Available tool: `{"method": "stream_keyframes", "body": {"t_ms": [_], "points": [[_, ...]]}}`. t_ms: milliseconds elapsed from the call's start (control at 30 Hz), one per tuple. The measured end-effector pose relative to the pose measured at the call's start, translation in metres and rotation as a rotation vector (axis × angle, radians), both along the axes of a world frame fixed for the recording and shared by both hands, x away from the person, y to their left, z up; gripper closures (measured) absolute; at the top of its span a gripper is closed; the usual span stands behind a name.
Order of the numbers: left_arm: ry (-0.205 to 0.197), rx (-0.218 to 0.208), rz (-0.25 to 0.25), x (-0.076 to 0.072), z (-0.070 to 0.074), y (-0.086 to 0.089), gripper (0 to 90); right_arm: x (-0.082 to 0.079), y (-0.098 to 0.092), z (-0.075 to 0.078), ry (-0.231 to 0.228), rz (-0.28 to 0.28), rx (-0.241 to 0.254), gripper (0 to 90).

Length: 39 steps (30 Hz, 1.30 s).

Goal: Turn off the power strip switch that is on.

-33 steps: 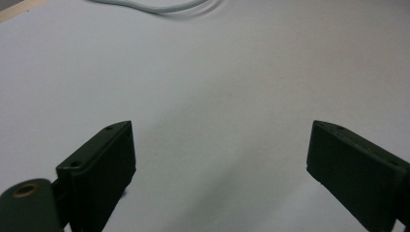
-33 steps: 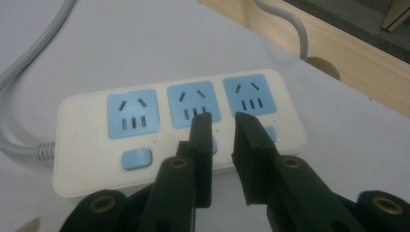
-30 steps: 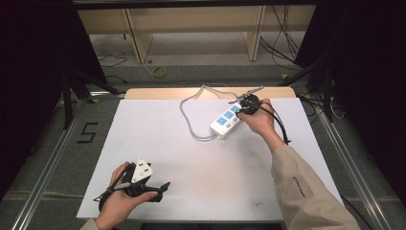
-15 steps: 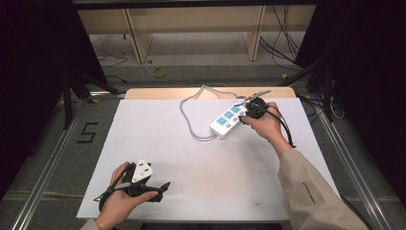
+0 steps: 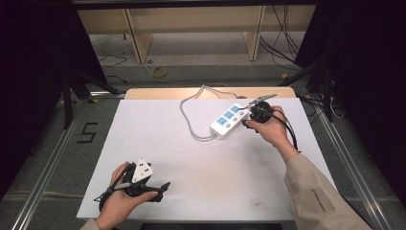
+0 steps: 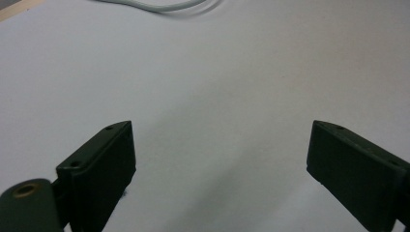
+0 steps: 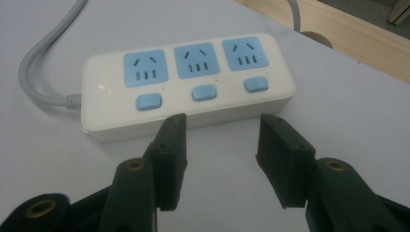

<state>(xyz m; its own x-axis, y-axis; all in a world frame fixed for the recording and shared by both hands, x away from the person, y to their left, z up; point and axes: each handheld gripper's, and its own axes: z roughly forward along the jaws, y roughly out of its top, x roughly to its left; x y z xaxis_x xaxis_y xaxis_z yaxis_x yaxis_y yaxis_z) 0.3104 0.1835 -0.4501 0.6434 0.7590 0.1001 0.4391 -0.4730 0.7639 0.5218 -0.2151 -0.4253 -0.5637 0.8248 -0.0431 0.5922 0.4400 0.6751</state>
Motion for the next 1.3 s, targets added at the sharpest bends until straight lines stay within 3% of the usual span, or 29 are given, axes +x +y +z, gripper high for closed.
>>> {"method": "stream_keyframes", "body": {"t_ms": [767, 1300], "points": [[0.005, 0.001, -0.001, 0.000, 0.000, 0.000, 9.9, -0.036, -0.003, 0.009, -0.021, 0.079, 0.035, 47.9], [0.004, 0.003, -0.001, 0.001, 0.000, 0.000, 9.9, -0.068, -0.008, 0.013, -0.027, 0.105, 0.080, 45.2]]}}
